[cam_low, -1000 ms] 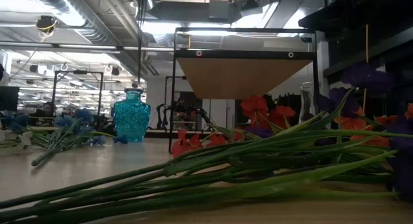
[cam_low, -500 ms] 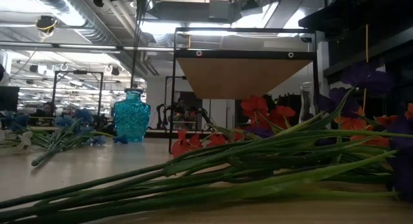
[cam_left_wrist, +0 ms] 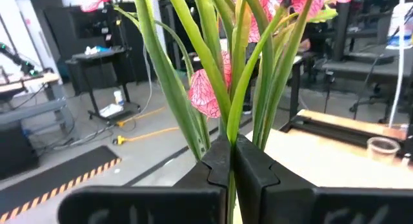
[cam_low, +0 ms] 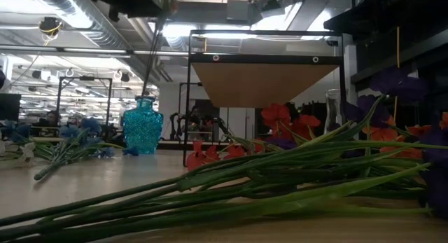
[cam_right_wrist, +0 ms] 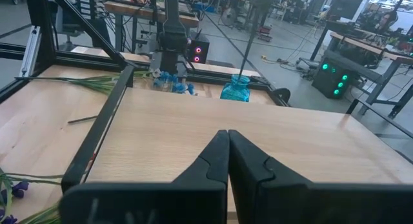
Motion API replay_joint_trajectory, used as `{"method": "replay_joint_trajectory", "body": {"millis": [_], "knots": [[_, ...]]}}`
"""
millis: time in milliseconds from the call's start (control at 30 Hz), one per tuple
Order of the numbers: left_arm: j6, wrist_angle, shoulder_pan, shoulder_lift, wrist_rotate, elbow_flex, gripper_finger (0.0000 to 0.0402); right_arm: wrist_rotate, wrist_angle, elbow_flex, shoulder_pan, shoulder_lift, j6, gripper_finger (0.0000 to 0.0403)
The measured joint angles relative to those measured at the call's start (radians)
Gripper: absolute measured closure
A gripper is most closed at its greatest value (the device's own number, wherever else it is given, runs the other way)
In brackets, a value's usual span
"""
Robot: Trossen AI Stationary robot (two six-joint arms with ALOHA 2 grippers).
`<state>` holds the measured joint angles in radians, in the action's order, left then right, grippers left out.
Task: Pick and place flowers into a vace then onto a shelf
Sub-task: Put the pink flowers into the blue vase
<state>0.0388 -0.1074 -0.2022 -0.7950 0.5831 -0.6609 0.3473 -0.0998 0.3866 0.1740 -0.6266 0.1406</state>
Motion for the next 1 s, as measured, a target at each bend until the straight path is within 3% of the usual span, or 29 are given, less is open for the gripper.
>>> {"method": "replay_joint_trajectory", "body": {"millis": [300, 733, 1000], "knots": [[-0.056, -0.001, -0.016, -0.104, 0.089, 0.0, 0.0398, 0.0, 0.0, 0.0, 0.0, 0.0, 0.003, 0.0395], [-0.071, -0.063, -0.015, -0.155, 0.105, 0.002, 0.0398, 0.0, 0.009, 0.0, 0.0, 0.0, 0.022, 0.0395], [0.028, -0.515, -0.002, -0.106, 0.072, 0.249, 0.0398, 0.0, 0.022, 0.0, 0.0, 0.0, 0.021, 0.0395]]}}
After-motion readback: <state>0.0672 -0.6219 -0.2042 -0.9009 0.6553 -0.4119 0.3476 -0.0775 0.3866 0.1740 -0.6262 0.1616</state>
